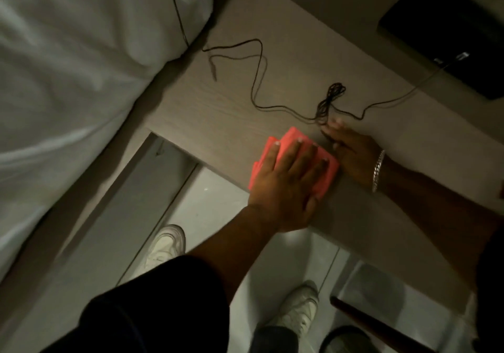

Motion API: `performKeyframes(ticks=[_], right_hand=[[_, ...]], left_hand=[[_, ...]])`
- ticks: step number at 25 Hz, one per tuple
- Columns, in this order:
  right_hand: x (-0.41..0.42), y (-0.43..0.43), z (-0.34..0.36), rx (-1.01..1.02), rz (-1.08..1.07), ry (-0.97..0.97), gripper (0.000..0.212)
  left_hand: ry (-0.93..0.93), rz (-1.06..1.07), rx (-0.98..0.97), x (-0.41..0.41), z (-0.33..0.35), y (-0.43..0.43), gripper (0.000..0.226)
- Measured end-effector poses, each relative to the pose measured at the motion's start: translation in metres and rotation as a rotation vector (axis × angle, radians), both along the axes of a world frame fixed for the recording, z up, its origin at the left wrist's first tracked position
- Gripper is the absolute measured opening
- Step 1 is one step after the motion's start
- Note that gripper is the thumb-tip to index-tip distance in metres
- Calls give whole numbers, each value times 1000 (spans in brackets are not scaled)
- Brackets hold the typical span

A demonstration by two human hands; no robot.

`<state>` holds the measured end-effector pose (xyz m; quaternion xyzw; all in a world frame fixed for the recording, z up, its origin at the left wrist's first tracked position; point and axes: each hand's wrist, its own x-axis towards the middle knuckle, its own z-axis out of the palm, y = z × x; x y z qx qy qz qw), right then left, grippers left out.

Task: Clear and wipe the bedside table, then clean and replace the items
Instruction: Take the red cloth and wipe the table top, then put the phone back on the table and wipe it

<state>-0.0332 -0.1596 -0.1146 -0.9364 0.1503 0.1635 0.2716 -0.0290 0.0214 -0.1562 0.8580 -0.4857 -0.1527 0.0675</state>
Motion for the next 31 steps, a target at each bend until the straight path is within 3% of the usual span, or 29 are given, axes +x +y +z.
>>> performKeyframes(ticks=[2,4,6,9,12,15,17,19,21,25,29,31], right_hand=[[-17,6,13,13,-92,4,39],[-18,26,29,-31,-183,-125,32],[-1,61,49,-23,-269,-308,28],[56,136,95,179,-277,-549,28],[122,210,139,414,-158,-664,26],[183,291,162,693,-235,-568,14],[215,330,167,872,-374,-428,12],[237,354,170,936,-474,-258,36],[241,361,172,875,-486,-109,56],[236,363,175,839,-397,-8,40],[211,330,175,970,-464,66,55],[184,299,169,1020,-497,73,53]], left_hand=[[88,10,28,9,18,4,74],[223,236,-24,26,51,21,80],[260,506,-243,48,91,49,74],[-5,647,-683,88,151,120,45],[-242,712,-911,133,194,193,23],[-511,886,-991,179,227,267,23],[-545,1075,-913,209,233,304,33],[-399,1285,-734,231,232,332,46],[-212,1366,-616,236,221,343,48],[-56,1397,-781,228,212,345,41],[-30,1326,-859,198,211,319,47],[-12,1239,-872,180,206,296,49]])
